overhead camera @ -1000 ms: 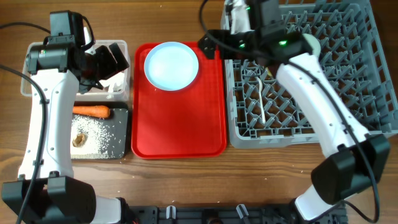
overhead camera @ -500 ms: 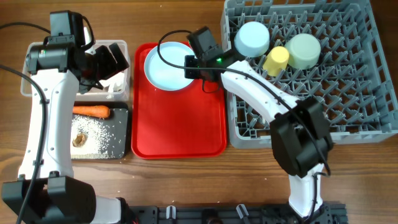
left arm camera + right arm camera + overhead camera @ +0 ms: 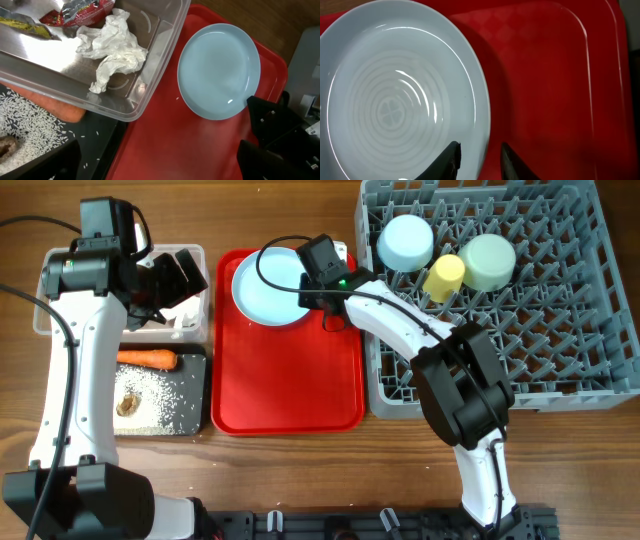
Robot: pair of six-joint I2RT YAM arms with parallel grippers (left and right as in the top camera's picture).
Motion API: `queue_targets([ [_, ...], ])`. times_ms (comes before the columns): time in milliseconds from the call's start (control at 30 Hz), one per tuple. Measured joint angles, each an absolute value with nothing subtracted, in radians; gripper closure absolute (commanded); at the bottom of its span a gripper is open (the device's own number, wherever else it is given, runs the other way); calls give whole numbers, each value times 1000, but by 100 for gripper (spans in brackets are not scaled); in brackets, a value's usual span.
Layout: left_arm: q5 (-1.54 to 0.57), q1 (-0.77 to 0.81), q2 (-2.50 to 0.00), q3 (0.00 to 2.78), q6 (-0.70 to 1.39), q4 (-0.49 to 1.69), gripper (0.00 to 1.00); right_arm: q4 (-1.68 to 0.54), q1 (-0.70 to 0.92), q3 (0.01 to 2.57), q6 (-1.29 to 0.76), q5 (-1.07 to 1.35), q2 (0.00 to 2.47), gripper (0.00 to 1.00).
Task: Sort waste into correct bins and load items into the dishwasher rack
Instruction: 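Release the spoon and move the right gripper to the light blue plate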
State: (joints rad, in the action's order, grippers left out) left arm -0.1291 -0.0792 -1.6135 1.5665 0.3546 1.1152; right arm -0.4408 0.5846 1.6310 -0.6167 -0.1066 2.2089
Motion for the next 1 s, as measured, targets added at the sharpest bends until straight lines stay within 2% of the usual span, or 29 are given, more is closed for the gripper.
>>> queue_targets([
  [400, -129, -79, -1613, 1567, 355, 1115, 0, -372, 588, 1631, -617, -125, 2273, 74],
  [733, -129, -79, -1613, 1567, 355, 1115, 0, -335, 594, 1631, -624, -126, 2283, 95],
  [1000, -129, -79, -1613, 1567, 355, 1115, 0, -337, 594, 1636, -614, -128, 2283, 96],
])
